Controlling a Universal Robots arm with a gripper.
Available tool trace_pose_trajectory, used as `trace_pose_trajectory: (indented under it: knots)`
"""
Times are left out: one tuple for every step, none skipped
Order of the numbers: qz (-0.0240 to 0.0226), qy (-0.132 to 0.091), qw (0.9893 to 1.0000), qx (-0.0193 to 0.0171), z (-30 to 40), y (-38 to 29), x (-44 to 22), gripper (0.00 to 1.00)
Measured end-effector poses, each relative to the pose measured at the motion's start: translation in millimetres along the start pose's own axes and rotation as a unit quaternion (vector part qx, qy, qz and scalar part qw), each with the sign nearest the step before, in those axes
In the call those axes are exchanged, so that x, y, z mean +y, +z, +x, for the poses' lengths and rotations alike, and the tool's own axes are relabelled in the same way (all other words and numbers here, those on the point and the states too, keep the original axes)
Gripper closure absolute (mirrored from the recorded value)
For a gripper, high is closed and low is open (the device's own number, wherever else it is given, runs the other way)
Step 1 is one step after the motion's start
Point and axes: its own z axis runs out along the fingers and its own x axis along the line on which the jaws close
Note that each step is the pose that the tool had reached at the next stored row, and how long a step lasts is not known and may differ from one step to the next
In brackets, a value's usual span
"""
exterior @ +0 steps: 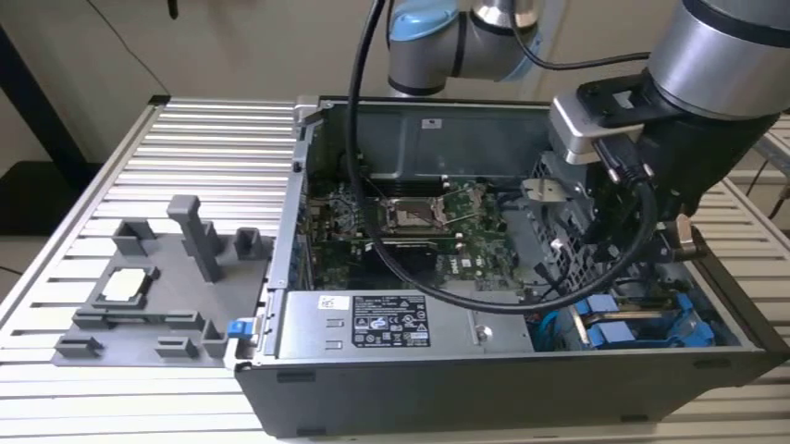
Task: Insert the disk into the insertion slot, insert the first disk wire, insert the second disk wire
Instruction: 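Insert the second disk wire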
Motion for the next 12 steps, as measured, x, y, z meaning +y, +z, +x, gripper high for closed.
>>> trace_pose_trajectory:
  knots:
    - [0.0001,0.000,1.0000,-0.0010,1.8,-0.2,0.2,0.71]
    - [0.0002,0.000,1.0000,-0.0023,3.6,-0.3,0.3,0.79]
    - [0.0003,0.000,1.0000,-0.0035,5.3,-0.5,0.3,0.79]
    - [0.0004,0.000,1.0000,-0.0043,7.0,-0.6,0.5,0.79]
    - [0.0004,0.001,1.0000,-0.0048,8.7,-0.8,0.6,0.79]
    - [0.0004,0.001,1.0000,-0.0051,10.1,-1.1,0.7,0.79]
    - [0.0004,0.001,1.0000,-0.0052,11.3,-1.2,0.8,0.79]
    - [0.0004,0.001,1.0000,-0.0052,11.9,-1.3,0.8,0.81]
    - [0.0004,0.001,1.0000,-0.0052,12.0,-1.3,0.7,0.81]
    - [0.0003,0.001,1.0000,-0.0052,12.0,-1.2,0.7,0.87]
    - [0.0002,0.001,1.0000,-0.0047,12.0,-1.1,0.6,0.87]
    - [0.0001,0.000,1.0000,-0.0040,12.1,-0.9,0.6,0.87]
